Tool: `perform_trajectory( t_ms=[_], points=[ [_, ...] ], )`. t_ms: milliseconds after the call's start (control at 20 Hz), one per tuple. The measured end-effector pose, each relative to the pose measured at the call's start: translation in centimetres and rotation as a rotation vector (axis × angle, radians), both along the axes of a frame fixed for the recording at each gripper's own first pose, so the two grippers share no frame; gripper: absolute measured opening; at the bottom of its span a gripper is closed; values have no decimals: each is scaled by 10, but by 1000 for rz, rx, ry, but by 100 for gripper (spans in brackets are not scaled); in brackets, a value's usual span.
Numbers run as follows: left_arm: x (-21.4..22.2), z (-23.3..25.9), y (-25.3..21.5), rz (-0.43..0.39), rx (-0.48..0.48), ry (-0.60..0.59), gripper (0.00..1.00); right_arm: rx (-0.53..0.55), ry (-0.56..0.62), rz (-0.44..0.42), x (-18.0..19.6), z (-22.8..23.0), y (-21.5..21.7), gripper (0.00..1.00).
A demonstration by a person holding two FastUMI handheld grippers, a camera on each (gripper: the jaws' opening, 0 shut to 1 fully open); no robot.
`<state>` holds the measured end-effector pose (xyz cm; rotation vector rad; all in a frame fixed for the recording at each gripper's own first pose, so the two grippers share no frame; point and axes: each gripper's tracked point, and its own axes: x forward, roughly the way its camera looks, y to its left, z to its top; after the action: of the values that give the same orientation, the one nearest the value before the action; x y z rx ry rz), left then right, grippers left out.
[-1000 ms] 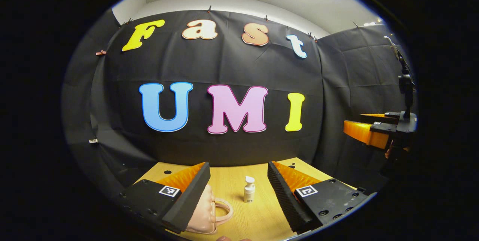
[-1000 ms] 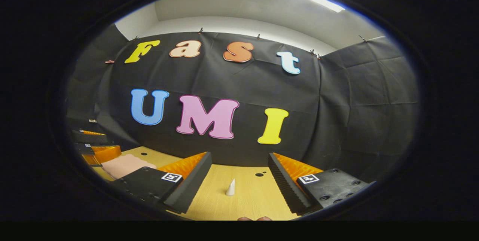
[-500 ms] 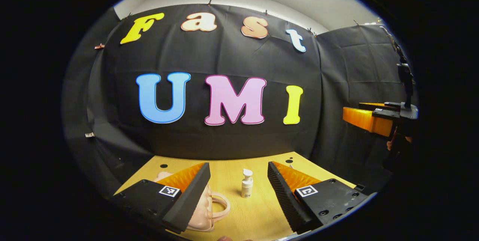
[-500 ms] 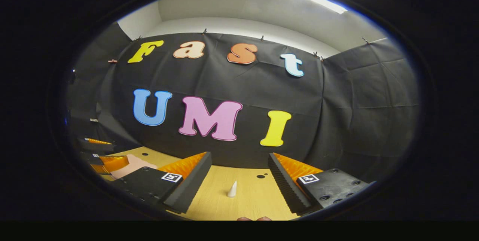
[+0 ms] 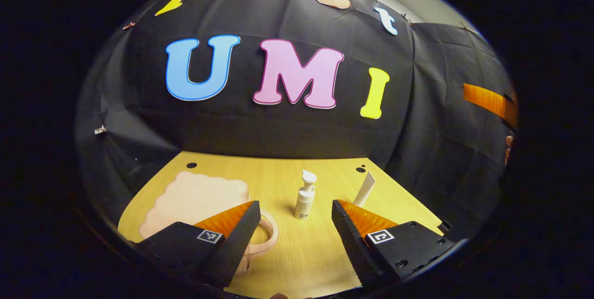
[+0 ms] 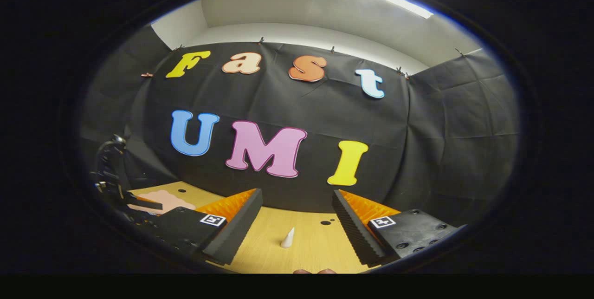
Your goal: First open the suitcase, pack the skin care products into it, and then close the suitcase.
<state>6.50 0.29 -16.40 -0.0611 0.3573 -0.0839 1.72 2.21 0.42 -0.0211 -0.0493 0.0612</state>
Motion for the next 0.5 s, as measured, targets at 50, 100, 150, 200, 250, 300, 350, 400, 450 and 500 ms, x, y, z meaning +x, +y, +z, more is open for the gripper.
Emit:
perform_trajectory(
  t_ms=[50, 100, 150, 200, 250, 300, 350, 400, 450, 500],
  points=[
    [9, -15, 0, 8, 11, 35, 97, 3, 6, 9, 5, -4, -3, 96],
    [18, -30, 0, 14, 23, 66, 97, 2, 13, 15, 12, -9, -8, 96],
    [25, -45, 1, 21, 35, 110, 97, 4, 18, 24, 19, -14, -12, 95],
    [30, -59, 1, 28, 36, 153, 97, 12, 28, 32, 29, -21, -14, 96],
    [38, -73, 2, 43, 29, 189, 98, 24, 44, 40, 38, -29, -17, 95],
    [45, -87, 3, 59, 19, 227, 98, 38, 58, 51, 47, -37, -18, 96],
    [51, -100, 6, 79, 15, 258, 98, 48, 70, 60, 56, -43, -20, 96],
    [58, -111, 9, 105, 14, 287, 98, 52, 67, 70, 64, -47, -21, 96],
    [64, -122, 13, 128, 6, 309, 98, 51, 64, 78, 71, -50, -24, 96],
    [70, -131, 16, 150, 0, 336, 98, 45, 68, 92, 79, -57, -24, 96]
  ],
)
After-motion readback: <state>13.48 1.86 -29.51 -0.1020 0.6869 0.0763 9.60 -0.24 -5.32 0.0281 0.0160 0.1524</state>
